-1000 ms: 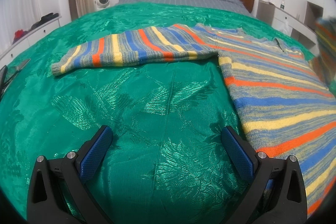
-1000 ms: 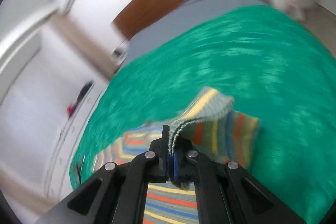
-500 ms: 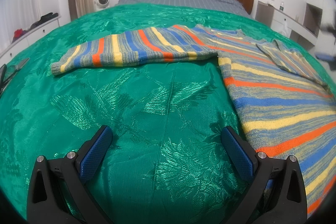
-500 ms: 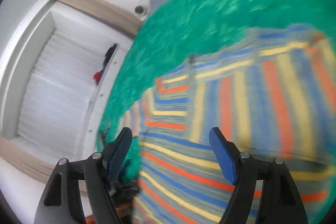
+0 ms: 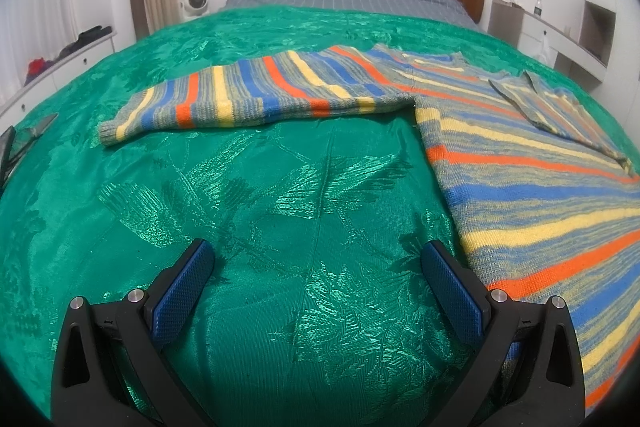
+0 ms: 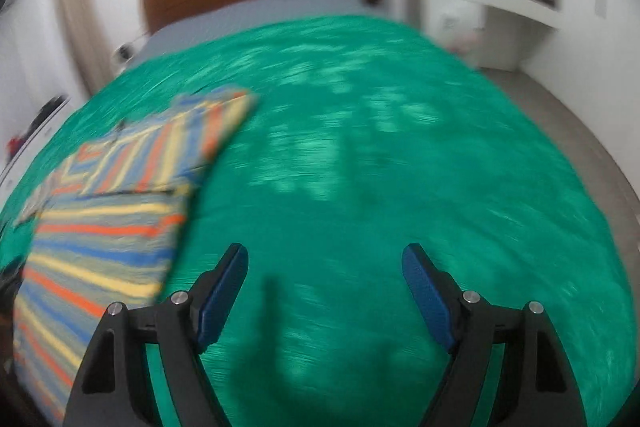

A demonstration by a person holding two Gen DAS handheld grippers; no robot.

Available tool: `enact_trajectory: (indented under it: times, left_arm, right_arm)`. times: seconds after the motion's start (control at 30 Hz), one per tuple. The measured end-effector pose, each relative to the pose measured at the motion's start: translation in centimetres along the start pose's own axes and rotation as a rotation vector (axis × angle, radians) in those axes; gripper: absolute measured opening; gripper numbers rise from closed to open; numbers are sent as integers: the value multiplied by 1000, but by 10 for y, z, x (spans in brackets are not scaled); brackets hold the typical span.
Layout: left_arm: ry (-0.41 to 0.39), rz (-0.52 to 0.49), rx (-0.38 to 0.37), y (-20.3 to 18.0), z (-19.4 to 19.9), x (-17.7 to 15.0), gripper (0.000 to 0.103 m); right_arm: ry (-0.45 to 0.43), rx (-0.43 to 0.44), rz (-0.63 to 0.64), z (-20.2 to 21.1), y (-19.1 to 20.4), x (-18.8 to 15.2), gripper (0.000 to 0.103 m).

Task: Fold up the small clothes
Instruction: 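Fold the grasped sweater side over the body and open the right gripper, then grasp the striped sweater edge with the left gripper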

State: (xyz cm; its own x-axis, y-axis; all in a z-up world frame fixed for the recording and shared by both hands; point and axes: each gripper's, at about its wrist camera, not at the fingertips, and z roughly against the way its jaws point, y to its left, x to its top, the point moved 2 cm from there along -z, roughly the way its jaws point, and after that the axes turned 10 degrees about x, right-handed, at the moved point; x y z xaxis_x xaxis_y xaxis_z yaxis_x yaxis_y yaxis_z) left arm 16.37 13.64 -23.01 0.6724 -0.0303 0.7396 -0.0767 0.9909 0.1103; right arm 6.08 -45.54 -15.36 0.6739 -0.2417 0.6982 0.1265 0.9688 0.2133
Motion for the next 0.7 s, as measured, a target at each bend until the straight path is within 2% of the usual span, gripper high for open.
enact_trajectory:
  times: [0.07,0.13,0.2,0.3,0.47,0.6,0.7]
  left_arm:
    - [0,-1,1,0,0,0,103]
    - [-1,0,1,0,0,0,103]
    - [-4,2,1,0,0,1,103]
    - [-12,2,11,0,1,0,103]
    - [-40,-25,98,-6,9,-2,103]
    - [-1,-5,68,-1,8,-2,103]
    - [56,-9,48,2,6,0,103]
  right_arm:
    - [-10,-37,-92,-3,-20,-9,82]
    - [-11,-21,-144,-17,-27,-18,83]
    - [-23,2,-136,-19,-27,-21,92]
    - [-12,7,-98,-23,-25,-20,100]
    - [-7,-2,-83,-36,-17,-20,102]
    - [2,-14,-71,-34,-14,-23,103]
    - [4,-20,-68,-34,-13,-22,103]
